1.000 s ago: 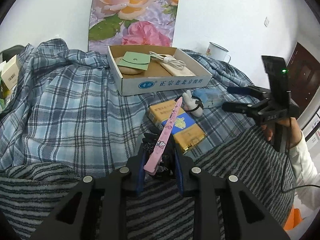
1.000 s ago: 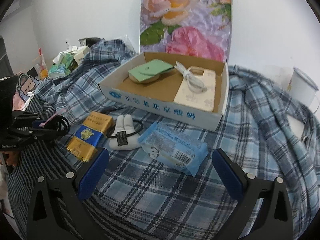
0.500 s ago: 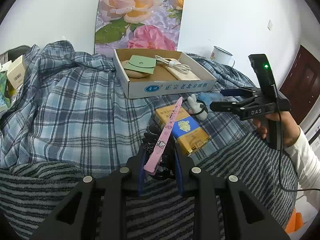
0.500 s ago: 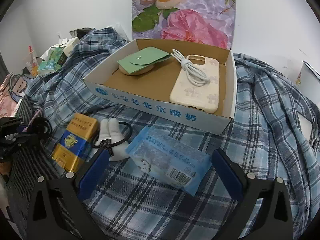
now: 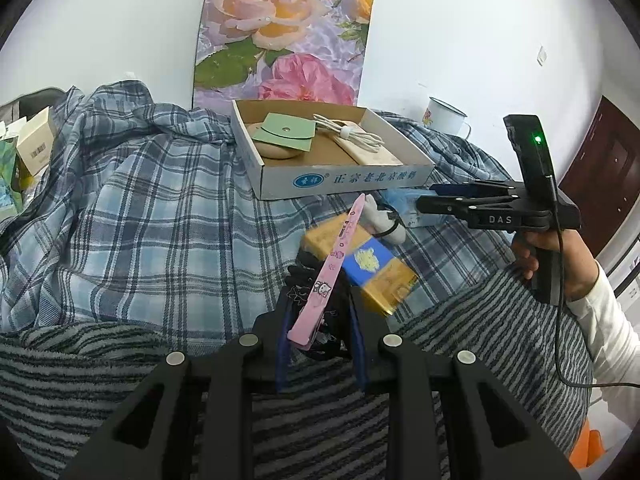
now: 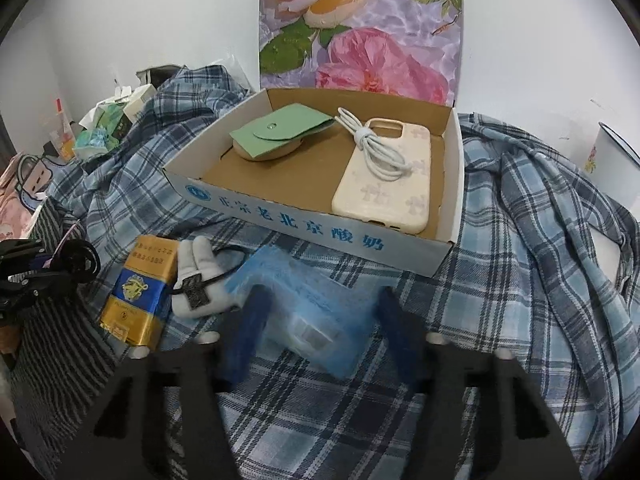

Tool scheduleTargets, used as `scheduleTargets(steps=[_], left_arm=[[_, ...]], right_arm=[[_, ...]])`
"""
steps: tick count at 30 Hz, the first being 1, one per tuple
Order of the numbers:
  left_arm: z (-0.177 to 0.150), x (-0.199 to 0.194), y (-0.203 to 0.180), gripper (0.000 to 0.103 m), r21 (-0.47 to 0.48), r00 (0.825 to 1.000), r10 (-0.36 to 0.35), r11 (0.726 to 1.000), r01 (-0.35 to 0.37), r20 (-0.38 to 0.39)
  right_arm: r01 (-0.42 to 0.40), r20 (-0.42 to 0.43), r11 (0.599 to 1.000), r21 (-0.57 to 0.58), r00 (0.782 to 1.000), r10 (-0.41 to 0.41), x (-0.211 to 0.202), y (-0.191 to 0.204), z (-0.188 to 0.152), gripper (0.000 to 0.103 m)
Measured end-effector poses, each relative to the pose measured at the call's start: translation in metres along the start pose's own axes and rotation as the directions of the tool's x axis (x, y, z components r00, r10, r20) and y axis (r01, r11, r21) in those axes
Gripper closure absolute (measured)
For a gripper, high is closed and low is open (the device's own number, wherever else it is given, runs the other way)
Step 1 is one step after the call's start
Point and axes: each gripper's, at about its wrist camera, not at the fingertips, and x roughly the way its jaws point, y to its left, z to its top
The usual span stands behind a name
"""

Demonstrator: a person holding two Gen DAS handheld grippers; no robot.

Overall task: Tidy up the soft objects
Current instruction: 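Lower the right tool onto the clear blue plastic case and grasp it while left holds strap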

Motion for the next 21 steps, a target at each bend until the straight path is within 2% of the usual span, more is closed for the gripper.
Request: scheduleTargets(steps=[3, 4, 5, 7, 8, 13, 18, 19, 20, 21], left_arm=[[0.000, 0.000, 0.002, 0.076, -0.006, 1.000, 0.003, 1.000, -0.003, 0.002], [0.001, 0.000, 0.003, 0.076, -0.008, 1.000, 0.004, 1.000, -0.004, 0.002], [0.001, 0.000, 0.003, 0.076, -0.010, 1.000, 0.004, 1.000, -0.004, 0.002], [0.001, 0.000, 0.004, 0.076, -0.012, 1.000, 0.004, 1.000, -0.004, -0.001], [0.001, 0.001, 0.004, 0.076, -0.012, 1.000, 0.005, 1.000, -0.005, -0.003], [0.001, 0.001, 0.003, 0.076, -0.011, 1.000, 0.007, 1.000, -0.007, -0.003], [0.001, 0.001, 0.002, 0.076, -0.010, 1.000, 0.010, 1.000, -0.010, -0.006], [0.001, 0.001, 0.003, 0.076, -0.010, 1.000, 0.010, 1.000, -0.010, -0.006], [0.001, 0.000, 0.003, 0.076, -0.010, 1.000, 0.010, 1.000, -0.010, -0.006], [0.001, 0.000, 0.003, 0.076, -0.010, 1.000, 0.011, 1.000, -0.011, -0.005]], right_arm=[[-0.005, 0.006, 1.000, 0.003, 1.000, 0.005, -0.002, -0.001, 0.000, 0.049], [-0.005, 0.011, 1.000, 0.003, 1.000, 0.005, -0.003, -0.001, 0.001, 0.040], [-0.010, 0.014, 1.000, -0.006, 1.000, 0.010, -0.005, -0.001, 0.002, 0.027], [-0.015, 0.026, 0.999, -0.040, 1.000, 0.017, -0.008, 0.001, 0.004, 0.015], [-0.014, 0.026, 0.998, -0.063, 1.000, 0.016, -0.007, 0.002, 0.005, 0.014], [0.002, -0.076, 0.995, -0.098, 0.997, -0.009, 0.020, 0.004, 0.009, 0.014], [-0.005, -0.084, 0.987, -0.161, 0.996, -0.008, 0.026, 0.019, 0.010, 0.014], [-0.006, -0.090, 0.985, -0.174, 0.996, -0.010, 0.028, 0.022, 0.010, 0.015], [-0.004, -0.097, 0.982, -0.187, 0.995, -0.014, 0.031, 0.024, 0.011, 0.025], [-0.014, -0.098, 0.981, -0.194, 0.995, -0.006, 0.031, 0.025, 0.011, 0.028]])
